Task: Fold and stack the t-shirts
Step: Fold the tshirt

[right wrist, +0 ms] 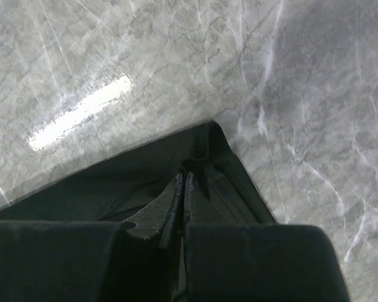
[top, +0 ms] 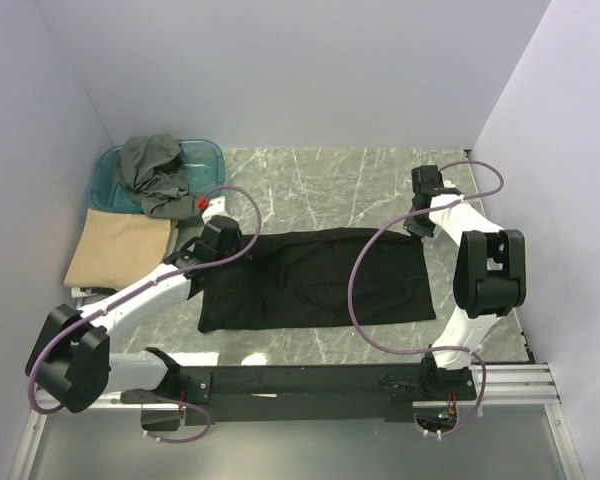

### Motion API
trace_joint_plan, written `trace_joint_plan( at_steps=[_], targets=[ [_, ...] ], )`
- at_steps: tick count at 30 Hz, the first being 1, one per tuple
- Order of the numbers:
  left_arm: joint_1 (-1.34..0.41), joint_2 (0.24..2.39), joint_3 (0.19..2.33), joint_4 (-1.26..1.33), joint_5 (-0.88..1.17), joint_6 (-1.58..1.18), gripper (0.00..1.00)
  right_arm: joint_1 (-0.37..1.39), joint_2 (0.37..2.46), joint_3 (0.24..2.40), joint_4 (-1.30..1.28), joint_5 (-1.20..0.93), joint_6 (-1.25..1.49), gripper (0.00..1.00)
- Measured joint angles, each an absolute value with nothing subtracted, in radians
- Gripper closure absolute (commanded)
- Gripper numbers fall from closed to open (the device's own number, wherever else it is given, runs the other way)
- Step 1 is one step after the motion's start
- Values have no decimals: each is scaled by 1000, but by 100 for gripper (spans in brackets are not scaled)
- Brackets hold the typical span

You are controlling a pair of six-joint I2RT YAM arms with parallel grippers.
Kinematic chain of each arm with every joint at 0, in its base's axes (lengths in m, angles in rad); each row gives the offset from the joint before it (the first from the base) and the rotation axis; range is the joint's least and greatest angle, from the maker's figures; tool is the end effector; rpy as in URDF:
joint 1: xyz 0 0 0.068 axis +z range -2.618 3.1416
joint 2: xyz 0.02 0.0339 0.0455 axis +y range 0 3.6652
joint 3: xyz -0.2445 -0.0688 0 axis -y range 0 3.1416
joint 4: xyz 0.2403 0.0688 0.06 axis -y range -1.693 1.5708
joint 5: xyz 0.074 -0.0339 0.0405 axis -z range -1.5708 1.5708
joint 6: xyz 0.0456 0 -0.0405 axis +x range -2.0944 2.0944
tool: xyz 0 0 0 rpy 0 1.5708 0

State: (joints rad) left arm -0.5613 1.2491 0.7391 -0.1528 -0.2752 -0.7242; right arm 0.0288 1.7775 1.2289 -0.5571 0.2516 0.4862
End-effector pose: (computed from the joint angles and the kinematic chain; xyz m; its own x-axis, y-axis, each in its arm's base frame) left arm 0.2391 -0.1357 0.2080 -0.6094 -0.3700 -0.7012 -0.0973 0.9126 -0.3970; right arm 0.3597 -0.0010 0.1731 -0.7508 0.4311 -0.5005 0.4915 0.8708 0.0129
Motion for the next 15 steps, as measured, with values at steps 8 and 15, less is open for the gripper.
trace_joint_plan(
  at_steps=[8, 15],
  targets=[
    [-583, 1111, 669, -217, -316, -785, 100, 29, 1732, 1204, -553, 261, 490, 100],
    [-587, 989, 641, -271, -362, -837, 100, 29, 1662, 1150, -566, 270, 490, 100]
  ],
)
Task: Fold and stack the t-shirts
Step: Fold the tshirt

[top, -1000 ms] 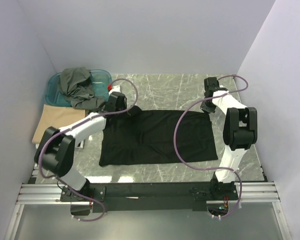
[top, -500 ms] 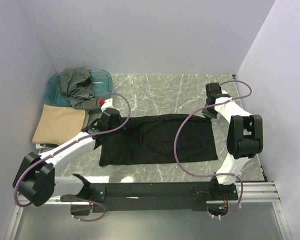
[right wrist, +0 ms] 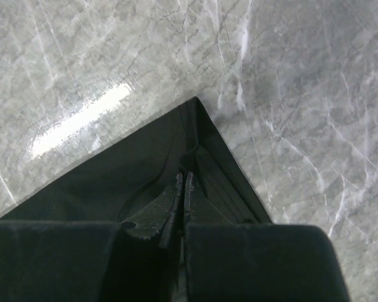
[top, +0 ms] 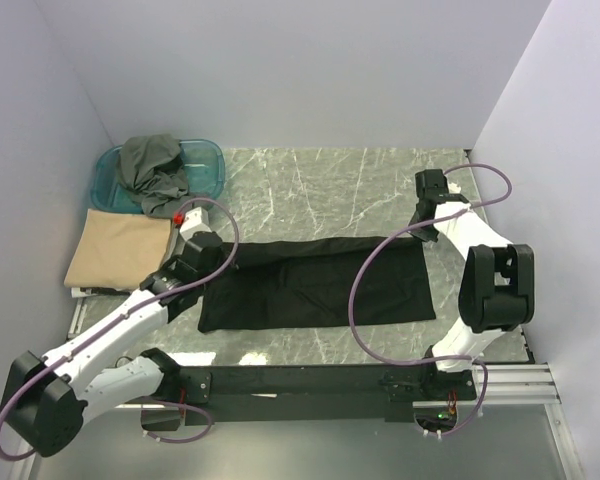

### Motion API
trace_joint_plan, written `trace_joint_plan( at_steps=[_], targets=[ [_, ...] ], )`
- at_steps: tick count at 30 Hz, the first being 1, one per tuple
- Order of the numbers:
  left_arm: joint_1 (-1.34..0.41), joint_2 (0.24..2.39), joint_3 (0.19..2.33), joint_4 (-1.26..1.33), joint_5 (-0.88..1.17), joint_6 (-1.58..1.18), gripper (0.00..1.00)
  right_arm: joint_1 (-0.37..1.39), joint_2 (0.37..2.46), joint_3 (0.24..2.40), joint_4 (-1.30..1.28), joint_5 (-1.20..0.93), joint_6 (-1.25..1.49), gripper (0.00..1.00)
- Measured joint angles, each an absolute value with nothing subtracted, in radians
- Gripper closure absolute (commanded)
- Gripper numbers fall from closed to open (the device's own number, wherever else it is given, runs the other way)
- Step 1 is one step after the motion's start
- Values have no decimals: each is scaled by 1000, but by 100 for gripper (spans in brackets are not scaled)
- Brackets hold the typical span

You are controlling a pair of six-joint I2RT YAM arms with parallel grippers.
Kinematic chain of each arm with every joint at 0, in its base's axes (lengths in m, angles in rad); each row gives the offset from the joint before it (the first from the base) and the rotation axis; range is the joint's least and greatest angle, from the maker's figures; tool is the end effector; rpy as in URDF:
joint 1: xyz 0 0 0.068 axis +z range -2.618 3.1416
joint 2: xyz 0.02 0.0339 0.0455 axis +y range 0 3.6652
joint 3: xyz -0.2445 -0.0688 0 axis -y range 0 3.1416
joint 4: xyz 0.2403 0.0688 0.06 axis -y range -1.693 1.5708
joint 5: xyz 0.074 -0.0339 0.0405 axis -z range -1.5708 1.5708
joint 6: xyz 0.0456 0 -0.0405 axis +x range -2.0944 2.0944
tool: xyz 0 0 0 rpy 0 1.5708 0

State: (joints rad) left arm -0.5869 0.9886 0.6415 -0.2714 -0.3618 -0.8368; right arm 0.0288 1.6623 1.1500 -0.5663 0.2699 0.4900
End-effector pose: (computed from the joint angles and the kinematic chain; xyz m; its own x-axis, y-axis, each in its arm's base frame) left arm 0.1979 -0.1123 0.2248 -0.5297 -0.4817 -0.6981 -0.1724 0.8670 -0.4675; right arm 0.3372 -0.0025 0.1875 -0.7311 0.4327 -0.5275 0.5012 0.8652 0.0151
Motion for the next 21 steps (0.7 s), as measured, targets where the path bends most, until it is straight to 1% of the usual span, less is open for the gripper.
trace_joint_plan(
  at_steps=[11, 21],
  targets=[
    [-589, 877, 603, -339, -381, -878, 100, 28, 1558, 1068, -593, 278, 493, 100],
    [-601, 762, 560, -387, -300, -913, 100, 28, 1522, 1046, -603, 295, 493, 100]
  ],
)
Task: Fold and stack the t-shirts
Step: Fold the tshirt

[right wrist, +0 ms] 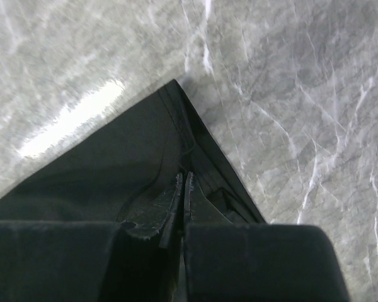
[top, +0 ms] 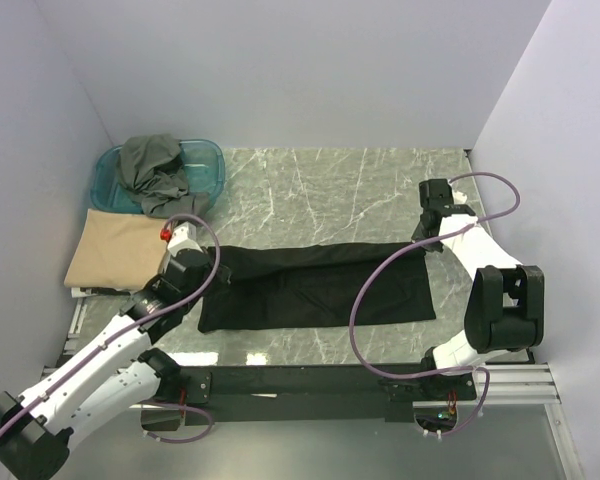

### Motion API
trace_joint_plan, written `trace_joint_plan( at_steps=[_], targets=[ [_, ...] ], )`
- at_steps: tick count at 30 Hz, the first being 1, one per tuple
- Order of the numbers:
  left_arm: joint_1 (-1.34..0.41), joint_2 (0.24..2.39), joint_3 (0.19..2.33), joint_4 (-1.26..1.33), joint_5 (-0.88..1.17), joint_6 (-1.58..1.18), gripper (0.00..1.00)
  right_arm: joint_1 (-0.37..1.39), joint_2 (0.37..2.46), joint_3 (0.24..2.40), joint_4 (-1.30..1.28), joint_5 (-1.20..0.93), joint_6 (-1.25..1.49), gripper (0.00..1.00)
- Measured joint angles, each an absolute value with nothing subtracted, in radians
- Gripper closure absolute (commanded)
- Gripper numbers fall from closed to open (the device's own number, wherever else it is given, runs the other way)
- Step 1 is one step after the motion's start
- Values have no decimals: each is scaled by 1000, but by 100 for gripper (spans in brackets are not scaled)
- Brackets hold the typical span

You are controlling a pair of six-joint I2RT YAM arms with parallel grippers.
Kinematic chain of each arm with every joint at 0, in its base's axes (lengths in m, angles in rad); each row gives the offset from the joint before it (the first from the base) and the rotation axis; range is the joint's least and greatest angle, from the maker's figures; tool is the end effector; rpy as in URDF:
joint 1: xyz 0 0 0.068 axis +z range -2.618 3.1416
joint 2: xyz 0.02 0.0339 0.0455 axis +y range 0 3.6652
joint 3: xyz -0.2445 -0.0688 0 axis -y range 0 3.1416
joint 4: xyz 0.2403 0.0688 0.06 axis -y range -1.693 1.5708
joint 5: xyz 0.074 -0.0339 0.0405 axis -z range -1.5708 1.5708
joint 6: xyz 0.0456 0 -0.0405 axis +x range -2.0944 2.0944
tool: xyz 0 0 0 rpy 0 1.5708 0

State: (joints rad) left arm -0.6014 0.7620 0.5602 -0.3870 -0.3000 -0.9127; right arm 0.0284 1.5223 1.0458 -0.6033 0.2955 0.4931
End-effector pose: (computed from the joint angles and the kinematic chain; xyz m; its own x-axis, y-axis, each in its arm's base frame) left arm 0.1629 -0.0954 0.2276 -0.5474 -0.5410 -0.6385 -0.1556 0.8154 -0.5576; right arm 0.3049 -0.0046 0.1971 -0.7244 0.4324 -0.5369 0.5142 0.8576 -0.0030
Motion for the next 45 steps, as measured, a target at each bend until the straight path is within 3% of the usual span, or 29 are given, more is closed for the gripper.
trace_joint_plan(
  at_steps=[12, 18, 21, 22, 24, 26, 27, 29, 30, 32, 33, 36, 38, 42, 45],
  targets=[
    [-622, 736, 476, -436, -250, -968, 99, 28, 1522, 976, -590, 294, 493, 100],
    [-622, 799, 407, -434, -222, -1009, 99, 28, 1526, 918, -572, 286, 505, 91],
    [-623, 818, 403, -437, -216, -1022, 89, 28, 1535, 903, -565, 287, 516, 76],
    [-623, 818, 402, -439, -214, -1028, 78, 28, 1537, 899, -563, 291, 521, 65],
    [-623, 816, 402, -443, -208, -1042, 68, 28, 1538, 891, -564, 303, 535, 44],
    [-624, 804, 397, -455, -201, -1051, 52, 28, 1538, 891, -570, 319, 543, 38],
    [-624, 793, 394, -466, -195, -1057, 32, 28, 1538, 891, -572, 327, 544, 34],
    [-624, 766, 392, -486, -180, -1067, 17, 28, 1538, 891, -584, 342, 554, 34],
    [-625, 751, 392, -495, -175, -1072, 2, 28, 1536, 891, -592, 351, 557, 33],
    [-627, 722, 392, -503, -170, -1077, 0, 29, 1522, 891, -606, 357, 559, 31],
    [-627, 711, 392, -504, -172, -1080, 0, 31, 1507, 891, -612, 356, 558, 24],
    [-626, 697, 404, -505, -181, -1069, 1, 52, 1423, 894, -620, 332, 535, 18],
    [-626, 714, 430, -493, -189, -1048, 0, 96, 1344, 908, -620, 282, 503, 18],
    [-597, 825, 537, -415, -202, -990, 1, 240, 1247, 943, -522, 53, 434, 16],
    [-479, 960, 604, -287, -135, -945, 1, 361, 1272, 952, -392, -190, 392, 14]
  ],
)
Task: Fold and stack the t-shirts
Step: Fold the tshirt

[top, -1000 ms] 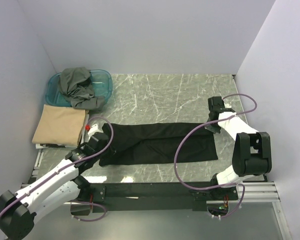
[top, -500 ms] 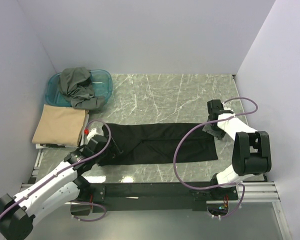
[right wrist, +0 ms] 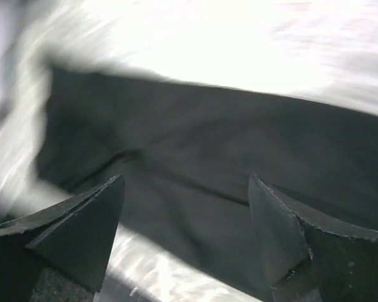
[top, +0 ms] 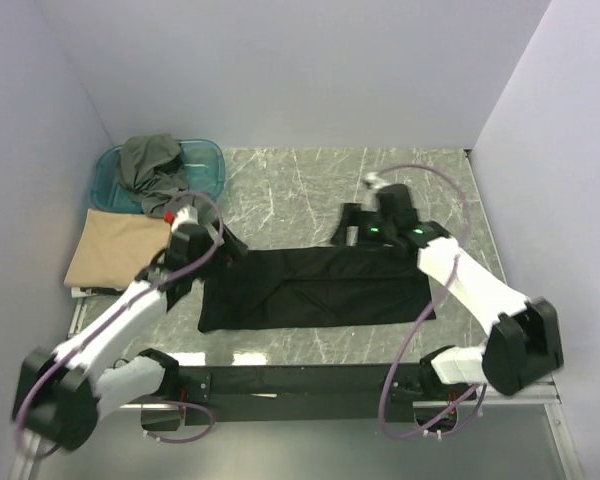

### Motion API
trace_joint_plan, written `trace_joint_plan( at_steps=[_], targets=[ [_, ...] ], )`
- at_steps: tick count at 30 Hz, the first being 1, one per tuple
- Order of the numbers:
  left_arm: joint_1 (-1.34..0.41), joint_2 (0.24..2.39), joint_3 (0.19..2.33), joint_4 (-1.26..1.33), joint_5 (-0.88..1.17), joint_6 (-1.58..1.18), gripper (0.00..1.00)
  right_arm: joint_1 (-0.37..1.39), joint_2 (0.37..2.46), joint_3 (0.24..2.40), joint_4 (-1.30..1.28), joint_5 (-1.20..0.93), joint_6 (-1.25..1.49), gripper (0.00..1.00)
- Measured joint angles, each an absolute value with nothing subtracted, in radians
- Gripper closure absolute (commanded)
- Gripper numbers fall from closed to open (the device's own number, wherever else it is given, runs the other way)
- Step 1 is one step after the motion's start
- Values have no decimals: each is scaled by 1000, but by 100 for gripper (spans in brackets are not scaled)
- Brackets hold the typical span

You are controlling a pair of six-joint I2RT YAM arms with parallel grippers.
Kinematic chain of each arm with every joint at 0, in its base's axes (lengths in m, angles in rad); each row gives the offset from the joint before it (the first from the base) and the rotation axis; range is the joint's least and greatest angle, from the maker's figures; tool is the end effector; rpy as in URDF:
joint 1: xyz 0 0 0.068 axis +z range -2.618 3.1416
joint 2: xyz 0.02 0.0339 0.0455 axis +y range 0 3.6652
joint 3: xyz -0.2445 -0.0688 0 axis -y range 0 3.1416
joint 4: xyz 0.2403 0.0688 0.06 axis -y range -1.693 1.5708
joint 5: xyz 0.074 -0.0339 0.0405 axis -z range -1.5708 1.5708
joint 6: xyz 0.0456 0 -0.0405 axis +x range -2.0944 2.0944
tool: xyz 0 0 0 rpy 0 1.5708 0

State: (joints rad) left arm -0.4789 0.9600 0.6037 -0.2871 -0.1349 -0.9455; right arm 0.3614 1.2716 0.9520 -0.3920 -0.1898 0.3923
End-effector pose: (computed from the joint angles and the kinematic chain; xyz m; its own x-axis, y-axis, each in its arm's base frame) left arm 0.1992 -0.0965 0.2147 -0.6044 -0.5914 -0.5337 -0.2203 0.7679 -0.6015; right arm 0.2634 0.1088 0.2510 -0.7483 0.1185 -0.6527 -0.2108 0.8904 0.4034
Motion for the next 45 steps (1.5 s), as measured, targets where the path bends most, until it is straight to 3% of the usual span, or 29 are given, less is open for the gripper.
trace_joint_plan(
  at_steps=[3, 10, 22, 33, 45],
  targets=[
    [-338, 1156, 683, -205, -48, -915, 1, 489, 1397, 1021, -314, -358, 367, 14],
    [-237, 1487, 790, -113, 101, -884, 1, 727, 1781, 1284, -239, -515, 288, 14],
    [-165, 1568, 778, -63, 158, -883, 1, 844, 2120, 1574, -291, -587, 129, 13],
    [-154, 1569, 760, -29, 172, -881, 1, 862, 2150, 1546, -297, -543, 64, 13],
    [-145, 1569, 760, -27, 171, -881, 1, 937, 1834, 1141, -250, -473, 113, 13]
  ],
)
